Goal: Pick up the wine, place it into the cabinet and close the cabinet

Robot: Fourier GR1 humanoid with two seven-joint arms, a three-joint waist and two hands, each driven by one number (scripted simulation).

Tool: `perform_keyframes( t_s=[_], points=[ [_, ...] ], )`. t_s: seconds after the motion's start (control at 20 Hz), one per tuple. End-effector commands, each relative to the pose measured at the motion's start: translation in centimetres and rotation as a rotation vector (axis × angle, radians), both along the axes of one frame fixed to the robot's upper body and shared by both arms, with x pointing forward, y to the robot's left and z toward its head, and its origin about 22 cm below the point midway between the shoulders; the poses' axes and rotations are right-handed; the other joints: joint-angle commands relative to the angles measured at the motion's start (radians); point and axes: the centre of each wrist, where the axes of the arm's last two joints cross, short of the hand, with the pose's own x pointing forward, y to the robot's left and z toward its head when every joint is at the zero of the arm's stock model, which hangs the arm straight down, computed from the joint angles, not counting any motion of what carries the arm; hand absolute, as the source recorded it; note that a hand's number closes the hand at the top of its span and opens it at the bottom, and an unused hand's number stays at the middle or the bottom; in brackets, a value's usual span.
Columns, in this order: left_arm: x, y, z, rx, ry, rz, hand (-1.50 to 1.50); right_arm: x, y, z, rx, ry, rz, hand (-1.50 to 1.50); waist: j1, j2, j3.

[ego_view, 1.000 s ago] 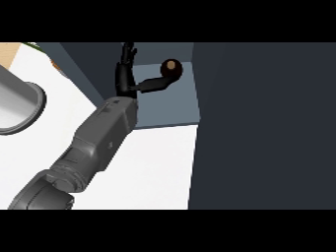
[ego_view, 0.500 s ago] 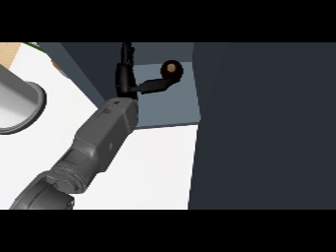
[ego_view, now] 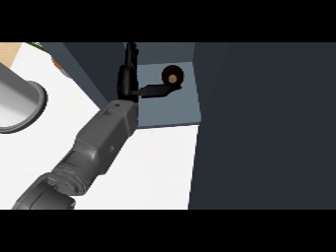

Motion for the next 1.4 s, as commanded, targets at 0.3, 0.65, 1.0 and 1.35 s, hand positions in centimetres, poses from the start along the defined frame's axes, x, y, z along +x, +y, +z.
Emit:
perform_keyframes(
  t_s=[0.3, 0.65, 1.0, 1.35],
  points=[
    [-0.7, 0.8, -1.4, -0.083, 0.003, -0.030, -1.50, -0.9, 0.0, 0.5, 0.033, -0.023, 0.017, -1.50, 0.009, -0.010, 0.001],
    [-0.9, 0.8, -1.5, -0.161, 0.007, -0.048, -1.50, 0.0, -0.2, 0.7, 0.028, -0.001, 0.014, -1.50, 0.011, -0.017, 0.001],
    [-2.0, 0.7, -2.7, -0.176, 0.007, -0.057, -1.50, 0.0, 1.1, 1.2, 0.006, 0.018, 0.017, -1.50, 0.020, -0.026, 0.001],
    [-6.1, -2.0, -4.0, -0.169, 0.020, -0.117, -1.50, -0.9, -0.3, 1.6, 0.011, -0.006, -0.029, -1.50, 0.041, -0.031, 0.001]
  ],
)
